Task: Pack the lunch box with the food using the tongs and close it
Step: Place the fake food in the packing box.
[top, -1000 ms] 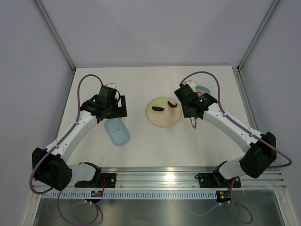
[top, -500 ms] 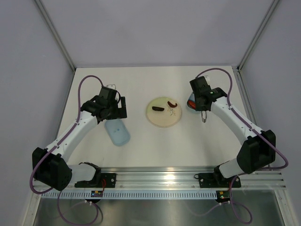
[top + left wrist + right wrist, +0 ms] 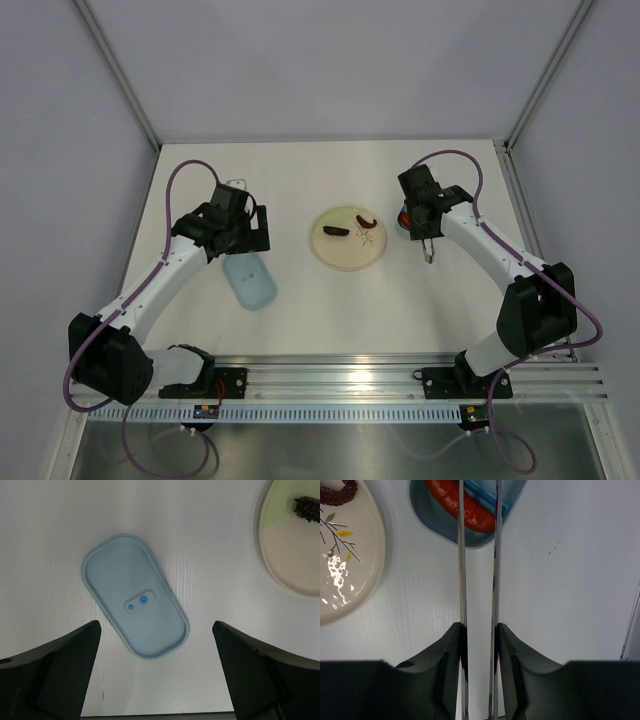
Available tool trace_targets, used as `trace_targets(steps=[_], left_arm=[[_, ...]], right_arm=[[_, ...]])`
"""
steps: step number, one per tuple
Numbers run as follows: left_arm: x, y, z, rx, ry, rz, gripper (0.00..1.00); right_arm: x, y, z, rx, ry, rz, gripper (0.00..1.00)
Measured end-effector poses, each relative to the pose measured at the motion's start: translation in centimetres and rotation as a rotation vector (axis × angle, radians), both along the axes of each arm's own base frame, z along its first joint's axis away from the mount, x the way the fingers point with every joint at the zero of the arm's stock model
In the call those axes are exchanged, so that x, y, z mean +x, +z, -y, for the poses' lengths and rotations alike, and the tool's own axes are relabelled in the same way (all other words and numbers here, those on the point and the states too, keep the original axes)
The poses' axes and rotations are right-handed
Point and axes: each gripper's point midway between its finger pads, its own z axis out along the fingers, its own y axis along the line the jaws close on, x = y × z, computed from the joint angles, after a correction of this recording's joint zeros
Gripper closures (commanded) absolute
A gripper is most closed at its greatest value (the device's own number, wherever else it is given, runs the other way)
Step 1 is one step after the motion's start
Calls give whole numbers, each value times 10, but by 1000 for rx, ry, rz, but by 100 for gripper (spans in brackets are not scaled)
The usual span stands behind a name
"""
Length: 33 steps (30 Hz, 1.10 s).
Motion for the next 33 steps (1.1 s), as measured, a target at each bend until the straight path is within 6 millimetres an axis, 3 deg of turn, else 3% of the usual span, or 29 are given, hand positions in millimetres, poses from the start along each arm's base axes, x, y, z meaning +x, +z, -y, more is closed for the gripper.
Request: trace_targets(steps=[2, 12, 24, 33], left_arm=[[0, 0, 0, 1, 0, 0, 1], [0, 0, 0, 3, -3, 0, 1], [0, 0, 0, 4, -3, 0, 1], [0, 0, 0, 4, -3, 0, 1]], right_arm=[[0, 0, 0, 1, 0, -1, 63], [2, -14, -3, -6, 4, -38, 52], [4, -14, -3, -5, 3, -35, 51], [12, 6, -6, 19, 3, 21, 53]])
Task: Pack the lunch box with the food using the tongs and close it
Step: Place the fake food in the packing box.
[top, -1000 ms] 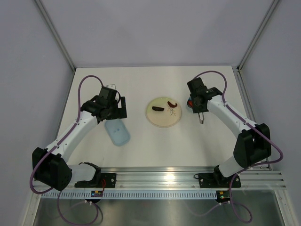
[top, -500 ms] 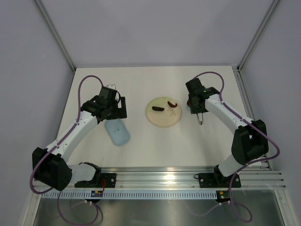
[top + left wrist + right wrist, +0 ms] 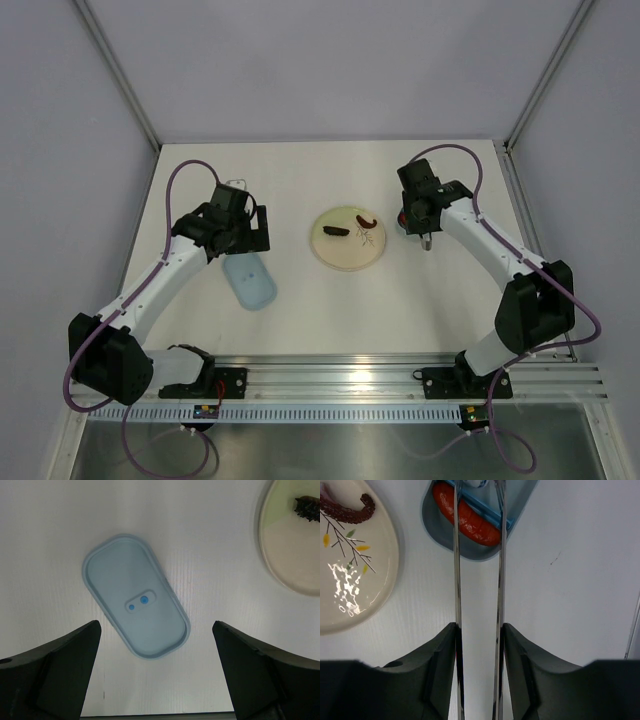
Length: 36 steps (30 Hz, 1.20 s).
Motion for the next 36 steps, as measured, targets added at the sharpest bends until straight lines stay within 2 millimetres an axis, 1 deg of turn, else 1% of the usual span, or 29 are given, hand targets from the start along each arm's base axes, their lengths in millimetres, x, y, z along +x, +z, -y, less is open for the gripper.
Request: trace_targets(steps=[4, 6, 16, 25, 31, 36], left_arm=[[0, 0, 0, 0, 0, 0, 1], [0, 0, 0, 0, 0, 0, 1], [0, 0, -2, 7, 4, 2, 1], [0, 0, -2, 7, 3, 2, 1], [0, 0, -2, 7, 3, 2, 1], [0, 0, -2, 11, -2, 3, 1]], right_arm=[[3, 15, -1, 13, -1, 37, 54], [5, 17, -1, 17, -3, 43, 54], [8, 12, 11, 43, -36, 22, 51], [9, 6, 11, 64, -38, 0, 53], [9, 6, 12, 63, -43, 1, 53], [13, 12, 13, 57, -50, 21, 54]])
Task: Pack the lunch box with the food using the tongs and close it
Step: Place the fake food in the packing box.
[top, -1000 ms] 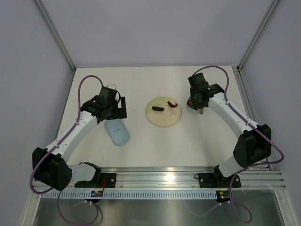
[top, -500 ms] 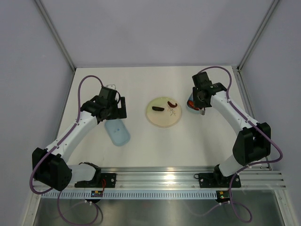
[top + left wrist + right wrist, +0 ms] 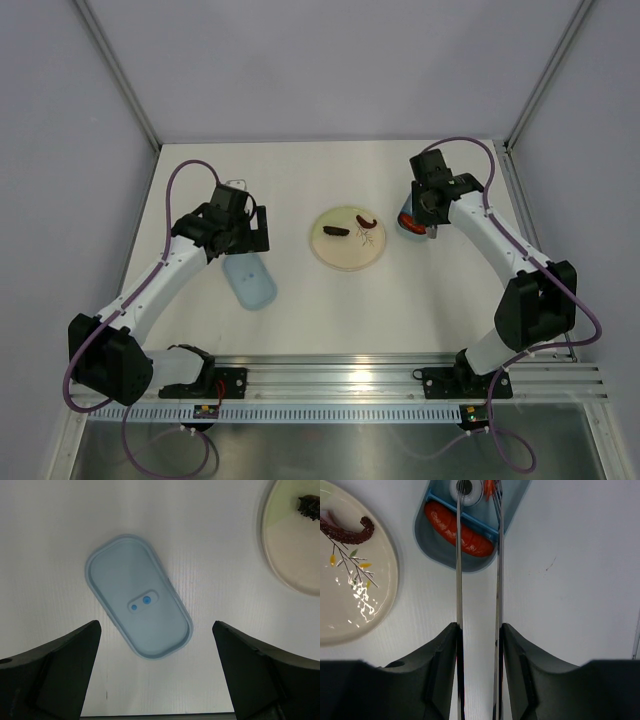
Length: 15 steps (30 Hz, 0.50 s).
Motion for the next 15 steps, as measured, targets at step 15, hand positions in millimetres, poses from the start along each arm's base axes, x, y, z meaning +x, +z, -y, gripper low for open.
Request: trace_targets(steps=[15], left_arm=[[0, 0, 0, 1, -3, 0, 1]], right_arm=[[4, 18, 0, 14, -8, 52, 55]])
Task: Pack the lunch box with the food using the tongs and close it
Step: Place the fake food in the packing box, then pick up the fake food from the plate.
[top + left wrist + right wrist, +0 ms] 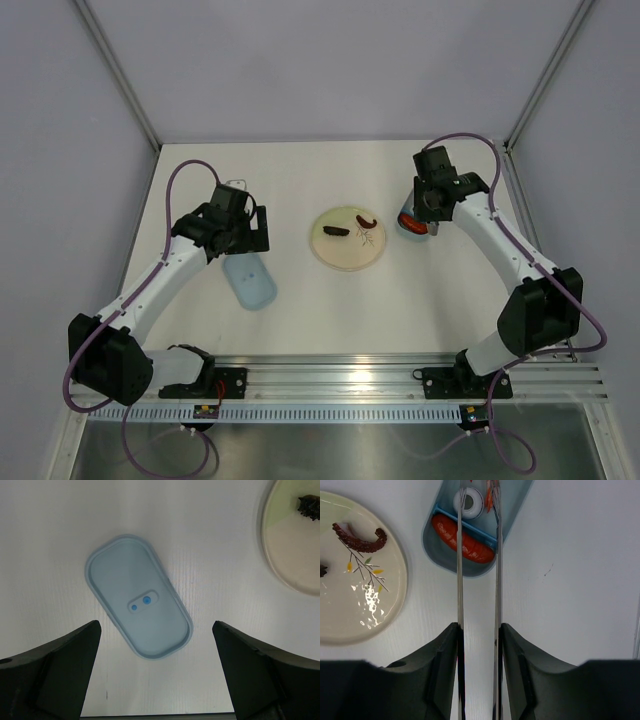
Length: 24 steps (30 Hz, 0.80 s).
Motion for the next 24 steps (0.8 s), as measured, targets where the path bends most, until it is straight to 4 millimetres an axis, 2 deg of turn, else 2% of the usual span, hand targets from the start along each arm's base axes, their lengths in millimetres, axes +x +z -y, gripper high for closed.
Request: trace_targets(steps=[4, 9, 12, 15, 17, 19, 24], left_arm=[[0, 0, 0, 0, 0, 0, 1], [0, -1, 0, 1, 0, -2, 1], [0, -1, 0, 1, 0, -2, 1], [0, -1, 0, 1, 0, -2, 1], [0, -1, 0, 2, 0, -3, 1], [0, -2, 0, 2, 0, -4, 1], [0, -3, 0, 4, 0, -9, 1]], right_arm=[[-2, 7, -5, 32, 16, 14, 55], [-9, 20, -21, 106, 71, 39, 55], [-18, 31, -42, 133, 139, 63, 55], [-32, 36, -77, 157, 249, 65, 55], [-42, 35, -97, 161, 316, 51, 55], [-48, 30, -109, 161, 358, 32, 55], [-45, 11, -115, 130, 378, -25, 54]])
